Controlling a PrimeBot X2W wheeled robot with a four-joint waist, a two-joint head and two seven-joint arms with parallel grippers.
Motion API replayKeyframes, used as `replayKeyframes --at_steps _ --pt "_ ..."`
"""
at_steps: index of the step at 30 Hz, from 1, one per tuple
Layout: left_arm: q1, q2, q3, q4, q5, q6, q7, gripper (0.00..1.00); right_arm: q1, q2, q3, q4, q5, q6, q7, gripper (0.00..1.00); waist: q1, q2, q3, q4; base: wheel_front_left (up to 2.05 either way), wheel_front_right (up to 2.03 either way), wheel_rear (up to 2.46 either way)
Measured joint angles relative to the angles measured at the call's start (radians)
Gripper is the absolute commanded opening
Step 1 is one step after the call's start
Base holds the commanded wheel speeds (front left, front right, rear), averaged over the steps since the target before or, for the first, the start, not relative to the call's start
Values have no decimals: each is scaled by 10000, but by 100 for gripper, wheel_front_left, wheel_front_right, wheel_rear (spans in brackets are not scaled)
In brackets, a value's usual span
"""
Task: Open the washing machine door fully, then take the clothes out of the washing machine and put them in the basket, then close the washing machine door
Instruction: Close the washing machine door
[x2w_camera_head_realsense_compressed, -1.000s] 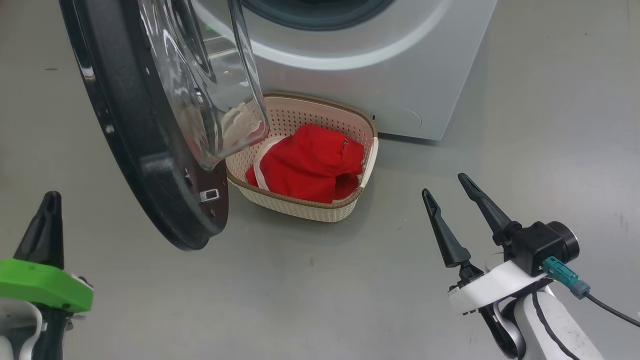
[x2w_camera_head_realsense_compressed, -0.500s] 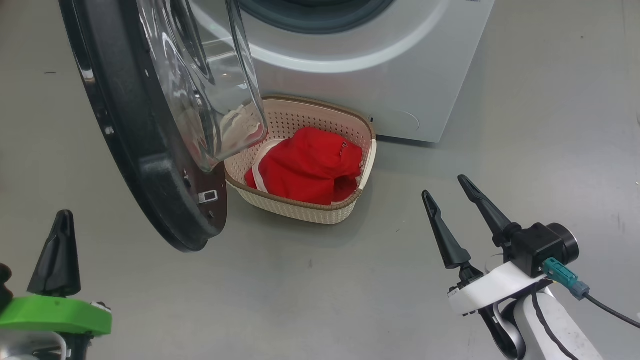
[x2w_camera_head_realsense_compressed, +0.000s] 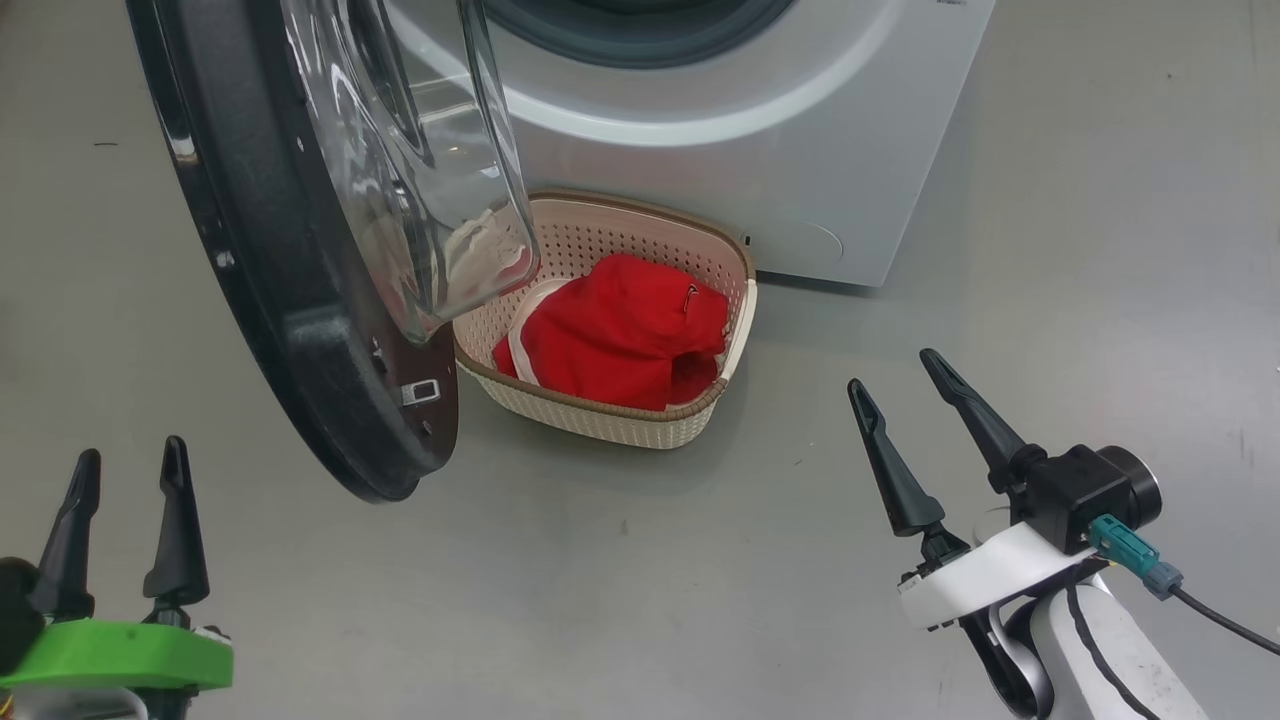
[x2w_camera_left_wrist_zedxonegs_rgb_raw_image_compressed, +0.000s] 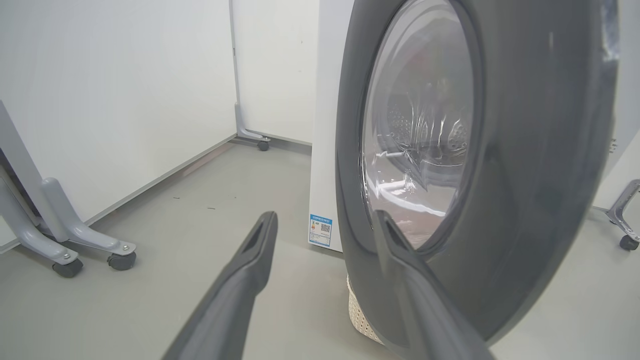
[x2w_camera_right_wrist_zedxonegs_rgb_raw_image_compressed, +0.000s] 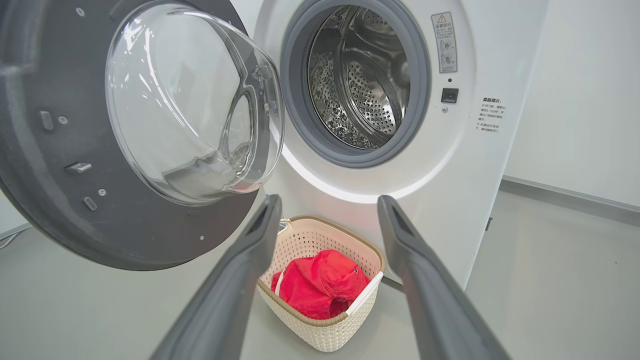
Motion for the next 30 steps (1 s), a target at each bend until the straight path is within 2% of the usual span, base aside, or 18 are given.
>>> replayKeyframes --at_steps 30 --pt "-33 420 -259 711 2 0 -510 100 131 73 -17 25 -8 0 0 100 0 0 -102 19 0 0 0"
